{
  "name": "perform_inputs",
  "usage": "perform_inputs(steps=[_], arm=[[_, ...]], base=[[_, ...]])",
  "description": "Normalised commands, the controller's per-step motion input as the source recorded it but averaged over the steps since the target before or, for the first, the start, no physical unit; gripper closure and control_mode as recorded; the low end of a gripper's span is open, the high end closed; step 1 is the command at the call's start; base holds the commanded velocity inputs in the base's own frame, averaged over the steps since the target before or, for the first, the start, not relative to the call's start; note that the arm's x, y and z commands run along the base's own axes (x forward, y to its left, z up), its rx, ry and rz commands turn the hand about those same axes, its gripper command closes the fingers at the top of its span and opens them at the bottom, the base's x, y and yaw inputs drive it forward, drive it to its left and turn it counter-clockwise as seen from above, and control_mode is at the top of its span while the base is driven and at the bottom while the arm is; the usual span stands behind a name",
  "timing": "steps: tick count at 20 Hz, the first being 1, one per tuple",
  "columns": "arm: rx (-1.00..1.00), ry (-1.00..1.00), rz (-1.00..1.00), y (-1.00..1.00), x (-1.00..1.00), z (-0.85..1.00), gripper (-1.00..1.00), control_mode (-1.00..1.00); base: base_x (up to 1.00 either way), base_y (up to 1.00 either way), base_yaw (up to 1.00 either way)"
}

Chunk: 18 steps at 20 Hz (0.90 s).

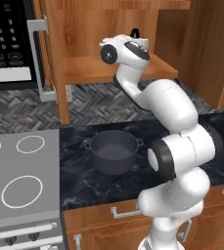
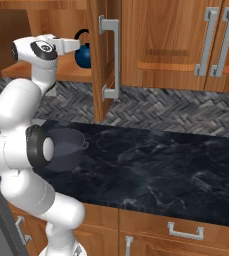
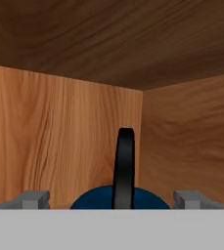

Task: Pick the kettle from the cabinet and place it on a stove burner. Then pick the pot from the counter and place it on another stove burner. Finally, turn both burners on.

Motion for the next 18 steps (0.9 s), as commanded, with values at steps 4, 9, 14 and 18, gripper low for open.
perform_inputs(steps=[4,9,14,18], arm=[[0.00,0.00,-0.02,-0.07,0.15,0.00,-1.00,-1.00],[0.00,0.00,-0.01,-0.13,0.12,0.00,-1.00,-1.00],[0.00,-0.02,0.00,0.00,0.02,0.00,-1.00,-1.00],[0.00,0.00,0.00,0.00,0.05,0.00,1.00,-1.00]], base=[[0.00,0.00,0.00],[0.00,0.00,0.00],[0.00,0.00,0.00],[0.00,0.00,0.00]])
